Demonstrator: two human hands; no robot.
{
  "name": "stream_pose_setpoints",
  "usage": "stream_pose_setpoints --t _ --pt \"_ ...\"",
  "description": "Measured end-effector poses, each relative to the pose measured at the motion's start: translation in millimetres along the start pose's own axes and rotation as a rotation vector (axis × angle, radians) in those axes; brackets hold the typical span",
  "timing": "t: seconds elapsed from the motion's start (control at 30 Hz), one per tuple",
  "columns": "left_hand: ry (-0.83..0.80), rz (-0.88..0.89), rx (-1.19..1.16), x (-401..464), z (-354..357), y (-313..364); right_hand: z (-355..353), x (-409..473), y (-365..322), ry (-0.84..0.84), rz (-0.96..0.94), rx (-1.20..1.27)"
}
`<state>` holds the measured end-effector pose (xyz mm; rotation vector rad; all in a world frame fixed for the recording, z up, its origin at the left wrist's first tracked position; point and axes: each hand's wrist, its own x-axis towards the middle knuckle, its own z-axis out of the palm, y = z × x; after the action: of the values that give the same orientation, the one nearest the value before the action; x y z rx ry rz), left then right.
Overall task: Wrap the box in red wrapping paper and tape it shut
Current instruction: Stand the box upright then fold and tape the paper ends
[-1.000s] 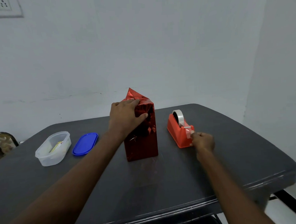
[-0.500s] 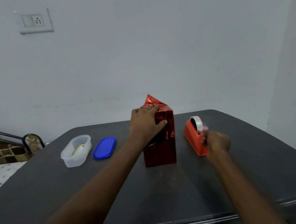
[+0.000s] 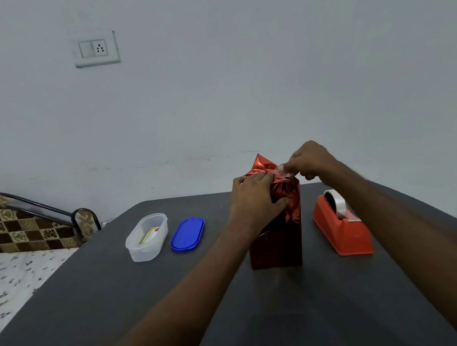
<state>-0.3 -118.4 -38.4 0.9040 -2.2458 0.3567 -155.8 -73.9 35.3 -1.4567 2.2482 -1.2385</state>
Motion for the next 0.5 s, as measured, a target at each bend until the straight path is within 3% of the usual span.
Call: stream_pose_setpoints --t 0.23,0.33,0.4,0.5 --pt "0.008 0.002 -0.01 1.2 0.6 0.5 12.3 8.8 -2.7 0.073 -0.034 -0.335" --pt "-0.007 0.005 -0.011 1.5 -0.8 0.7 12.3 6.4 1.1 0.095 -0.015 -0.366" --pt "-0.019 0.006 -0.012 0.8 -2.2 0.3 10.9 7.6 8.4 0.028 0.049 -0.202" --pt "-0.029 0.011 -0.005 1.2 -3.6 0.8 13.4 8.1 20.3 -0.135 0.216 0.234"
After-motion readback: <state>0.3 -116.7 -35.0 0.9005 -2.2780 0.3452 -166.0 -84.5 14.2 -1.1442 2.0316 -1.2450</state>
